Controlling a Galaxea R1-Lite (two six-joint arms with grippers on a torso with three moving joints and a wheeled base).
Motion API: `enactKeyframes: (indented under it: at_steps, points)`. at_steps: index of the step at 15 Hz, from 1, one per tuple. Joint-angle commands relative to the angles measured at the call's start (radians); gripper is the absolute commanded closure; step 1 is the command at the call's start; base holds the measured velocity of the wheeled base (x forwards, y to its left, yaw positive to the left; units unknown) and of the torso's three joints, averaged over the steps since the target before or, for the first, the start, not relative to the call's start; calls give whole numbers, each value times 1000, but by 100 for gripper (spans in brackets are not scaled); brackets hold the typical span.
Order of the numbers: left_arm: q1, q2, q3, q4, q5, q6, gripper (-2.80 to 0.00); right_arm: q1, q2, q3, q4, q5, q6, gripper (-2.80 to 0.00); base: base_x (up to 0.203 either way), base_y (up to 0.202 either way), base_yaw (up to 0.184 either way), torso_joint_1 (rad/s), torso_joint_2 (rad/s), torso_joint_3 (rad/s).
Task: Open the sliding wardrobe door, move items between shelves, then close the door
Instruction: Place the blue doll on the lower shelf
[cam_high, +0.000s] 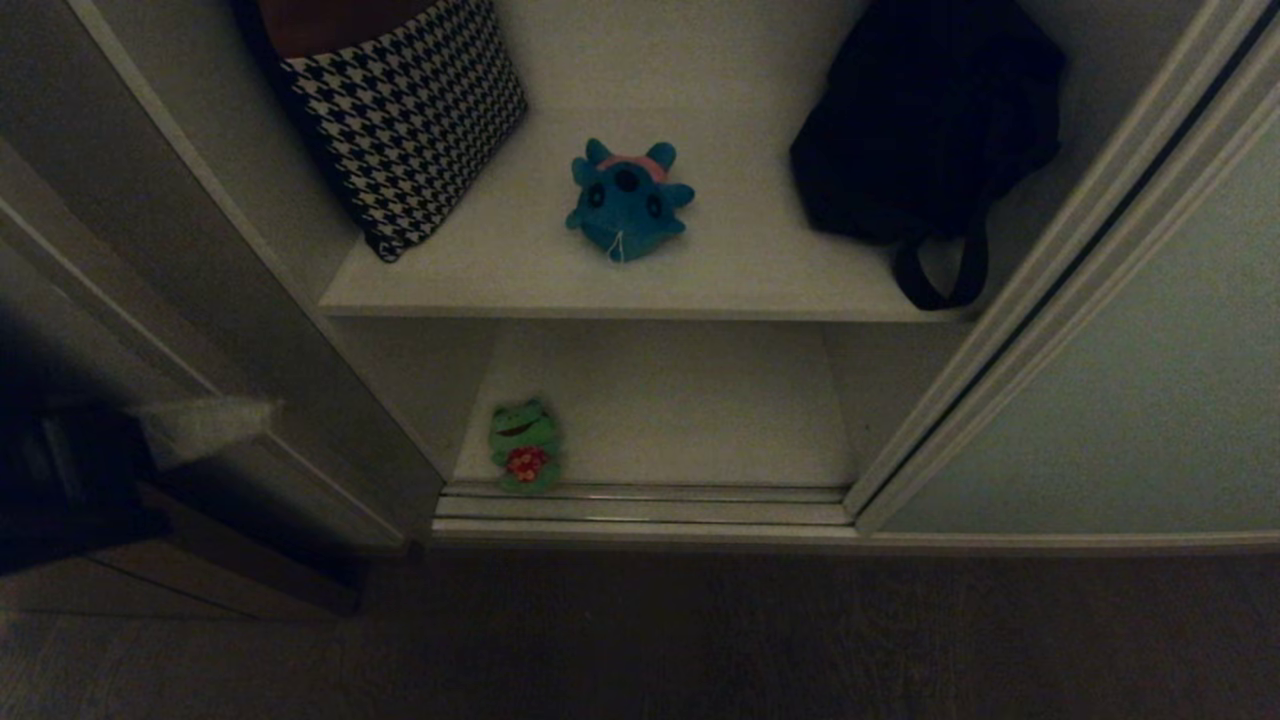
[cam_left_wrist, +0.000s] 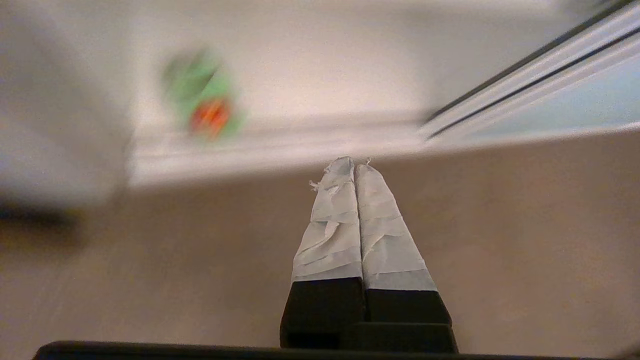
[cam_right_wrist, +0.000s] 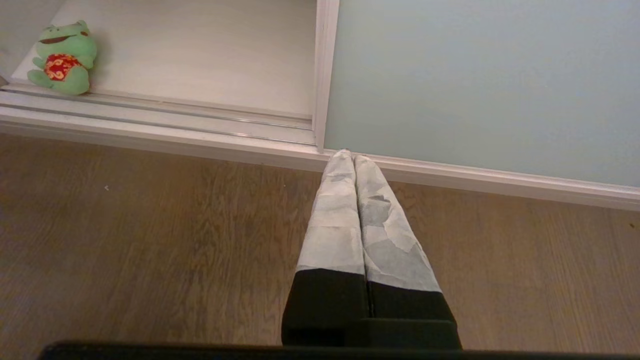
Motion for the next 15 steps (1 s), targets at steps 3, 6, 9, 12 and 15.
enactKeyframes:
  at_steps: [3, 6, 9, 12, 15]
  points:
    - [-39, 190, -335, 72, -91, -23, 0, 1, 0, 0, 0, 0, -1, 0, 0, 0, 0, 0, 0, 0]
    - [-86, 464, -522, 58, -103, -61, 0, 0, 0, 0, 0, 0, -1, 0, 0, 0, 0, 0, 0, 0]
    - [-136, 708, -751, 41, -53, -130, 0, 0, 0, 0, 0, 0, -1, 0, 0, 0, 0, 0, 0, 0]
    - [-191, 892, -994, 44, 50, -213, -280, 0, 0, 0, 0, 0, -1, 0, 0, 0, 0, 0, 0, 0]
    - [-240, 1011, -1060, 26, 105, -255, -280, 1, 0, 0, 0, 0, 1, 0, 0, 0, 0, 0, 0, 0]
